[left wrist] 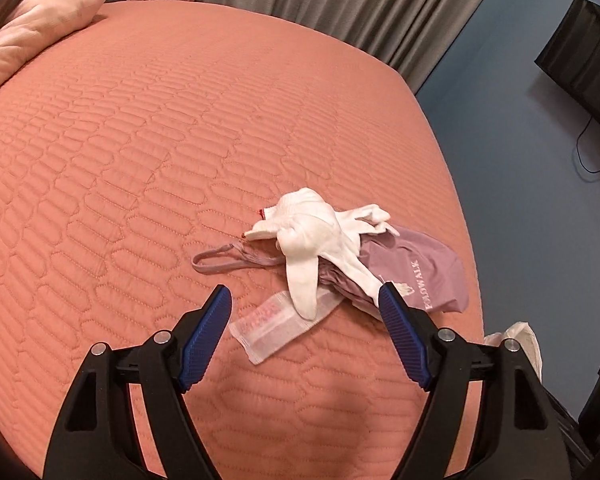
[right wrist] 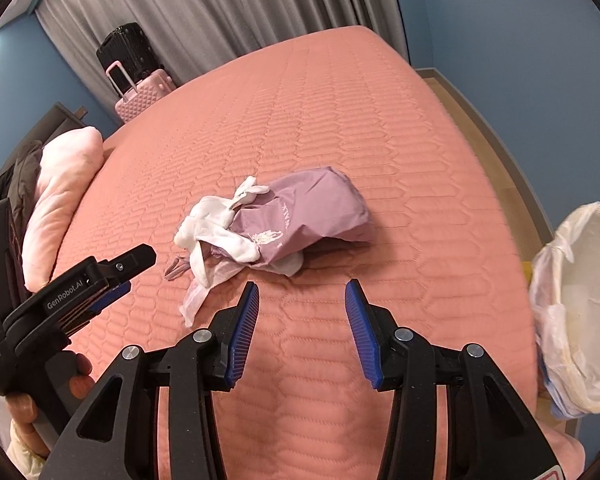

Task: Collect trash
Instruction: 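Move both open tools back to the remaining items on the bed, then grasp the white glove with the left tool while the right grasps the lilac pouch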

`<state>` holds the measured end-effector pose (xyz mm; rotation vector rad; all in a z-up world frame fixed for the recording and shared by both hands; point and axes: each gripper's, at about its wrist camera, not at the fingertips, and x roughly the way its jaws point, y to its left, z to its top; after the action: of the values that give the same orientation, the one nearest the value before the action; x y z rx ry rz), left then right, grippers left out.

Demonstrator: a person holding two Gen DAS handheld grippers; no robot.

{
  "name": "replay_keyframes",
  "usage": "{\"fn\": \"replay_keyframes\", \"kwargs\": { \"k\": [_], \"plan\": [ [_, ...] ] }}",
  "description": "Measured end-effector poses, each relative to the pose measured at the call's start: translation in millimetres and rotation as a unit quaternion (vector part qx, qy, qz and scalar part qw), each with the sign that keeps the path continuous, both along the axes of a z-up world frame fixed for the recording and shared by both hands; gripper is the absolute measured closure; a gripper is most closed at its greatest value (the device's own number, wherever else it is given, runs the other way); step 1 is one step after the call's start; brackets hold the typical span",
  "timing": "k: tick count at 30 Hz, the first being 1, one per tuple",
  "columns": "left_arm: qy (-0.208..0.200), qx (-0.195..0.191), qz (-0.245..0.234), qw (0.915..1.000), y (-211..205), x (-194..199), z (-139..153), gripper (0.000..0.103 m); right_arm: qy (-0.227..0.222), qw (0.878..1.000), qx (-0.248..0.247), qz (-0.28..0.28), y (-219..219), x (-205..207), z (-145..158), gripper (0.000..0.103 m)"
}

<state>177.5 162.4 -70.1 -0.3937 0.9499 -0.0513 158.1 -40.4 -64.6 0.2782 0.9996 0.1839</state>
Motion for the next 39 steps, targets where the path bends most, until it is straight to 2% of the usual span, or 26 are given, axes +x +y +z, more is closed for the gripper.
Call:
{"fn": "replay_keyframes", "kwargs": {
  "k": [10,15,18,19,20,21,22,23,25,29,32,39],
  "plan": [
    [0.007,0.002,-0.019,0.9998,-8.0,52.7,-20.4,0.033,0.038,0.999,0.024,-0.021,8.0,48.9,-39.1,0.058],
    [0.022,-0.006,-0.034,0.9992,-12.6,65.8,-35.4,0.052,0.046,0.998,0.042,-0.029,9.7,62.4,-48.6,0.058],
    [0.025,-0.015,-0.037,0.9989,-10.5,69.2,-41.0,0.068,0.046,0.997,0.051,-0.029,12.4,68.9,-51.0,0.058],
    [0.026,-0.018,-0.041,0.9987,-9.9,69.4,-41.6,0.076,0.047,0.997,0.052,-0.027,13.8,71.1,-51.9,0.059],
    [0.026,-0.019,-0.043,0.9986,-9.1,69.1,-40.9,0.082,0.048,0.997,0.053,-0.027,13.4,72.6,-51.9,0.062],
    [0.024,-0.016,-0.045,0.9986,-8.6,67.7,-39.6,0.083,0.049,0.997,0.055,-0.025,14.6,73.4,-52.4,0.071],
    [0.021,-0.013,-0.046,0.9986,-8.4,66.8,-37.6,0.086,0.050,0.997,0.057,-0.021,16.1,72.6,-51.9,0.086],
    [0.017,-0.012,-0.048,0.9986,-7.8,65.6,-35.2,0.088,0.050,0.997,0.058,-0.017,17.7,72.5,-51.1,0.091],
    [0.010,-0.012,-0.051,0.9986,-8.3,61.4,-27.8,0.089,0.043,0.997,0.059,-0.010,20.2,69.9,-45.0,0.100],
    [-0.014,-0.010,-0.056,0.9983,-9.6,47.6,-2.2,0.089,0.012,0.999,0.049,0.000,22.9,56.6,-19.2,0.101],
    [-0.032,-0.009,-0.061,0.9976,-12.5,44.9,16.3,0.089,-0.016,0.999,0.048,0.004,20.1,47.7,8.0,0.101],
    [-0.075,-0.001,-0.084,0.9937,-28.1,11.4,65.5,0.089,-0.080,0.995,0.058,-0.005,0.8,18.2,76.1,0.101]
  ]
}}
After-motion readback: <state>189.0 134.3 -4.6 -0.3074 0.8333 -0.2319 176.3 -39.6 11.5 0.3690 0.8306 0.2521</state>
